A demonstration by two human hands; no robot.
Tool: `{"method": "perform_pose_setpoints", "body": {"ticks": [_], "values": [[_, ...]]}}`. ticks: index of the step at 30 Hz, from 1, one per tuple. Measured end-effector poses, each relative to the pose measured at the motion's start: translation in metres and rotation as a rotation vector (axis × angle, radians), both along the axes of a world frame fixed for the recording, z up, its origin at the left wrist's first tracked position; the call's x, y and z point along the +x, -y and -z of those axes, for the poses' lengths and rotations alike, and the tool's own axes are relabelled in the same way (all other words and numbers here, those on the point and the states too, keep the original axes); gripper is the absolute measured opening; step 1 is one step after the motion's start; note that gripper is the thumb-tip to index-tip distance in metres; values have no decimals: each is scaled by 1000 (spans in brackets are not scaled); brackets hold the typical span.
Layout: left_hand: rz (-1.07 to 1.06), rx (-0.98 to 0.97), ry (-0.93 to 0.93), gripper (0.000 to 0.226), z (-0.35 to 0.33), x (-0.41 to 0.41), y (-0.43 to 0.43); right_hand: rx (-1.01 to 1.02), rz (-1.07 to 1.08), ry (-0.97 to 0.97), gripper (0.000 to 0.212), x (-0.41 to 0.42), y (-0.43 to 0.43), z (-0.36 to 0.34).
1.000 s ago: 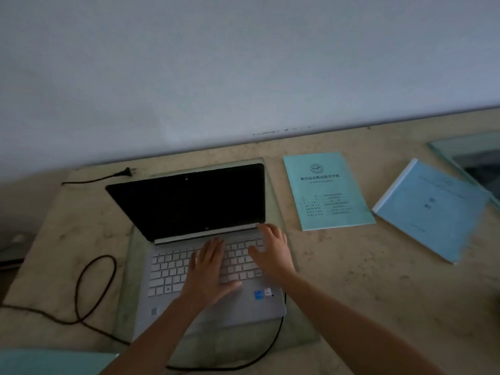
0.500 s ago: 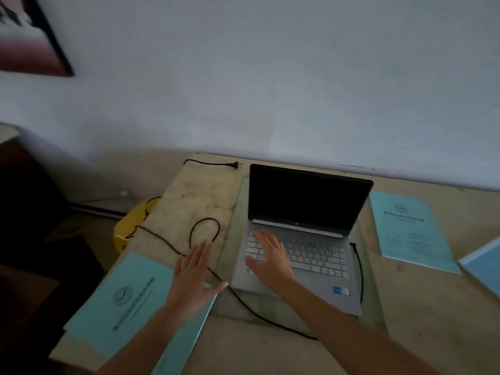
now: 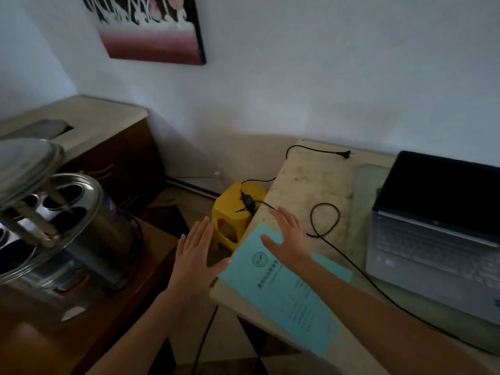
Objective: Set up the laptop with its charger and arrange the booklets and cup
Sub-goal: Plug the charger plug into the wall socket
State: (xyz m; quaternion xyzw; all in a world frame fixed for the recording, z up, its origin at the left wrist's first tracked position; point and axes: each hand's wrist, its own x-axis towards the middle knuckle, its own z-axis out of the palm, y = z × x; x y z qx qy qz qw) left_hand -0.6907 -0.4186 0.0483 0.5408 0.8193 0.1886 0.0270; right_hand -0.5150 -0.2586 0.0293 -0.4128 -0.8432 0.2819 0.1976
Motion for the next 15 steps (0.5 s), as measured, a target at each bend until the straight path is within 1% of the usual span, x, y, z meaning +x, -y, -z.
{"method": "perform_pose_setpoints", "body": {"ticks": [5, 11, 13, 15], "values": [[-22, 40, 5, 93, 2, -49, 3, 29, -14, 24, 69, -57, -2, 6], [7, -22, 21, 92, 20, -133, -21, -23, 46, -31, 71, -142, -36, 25], [12, -57, 31, 91, 21, -161, -34, -68, 82, -20, 71, -169, -51, 30], [64, -80, 28, 91, 18, -190, -46, -111, 117, -7, 72, -195, -62, 35]]}}
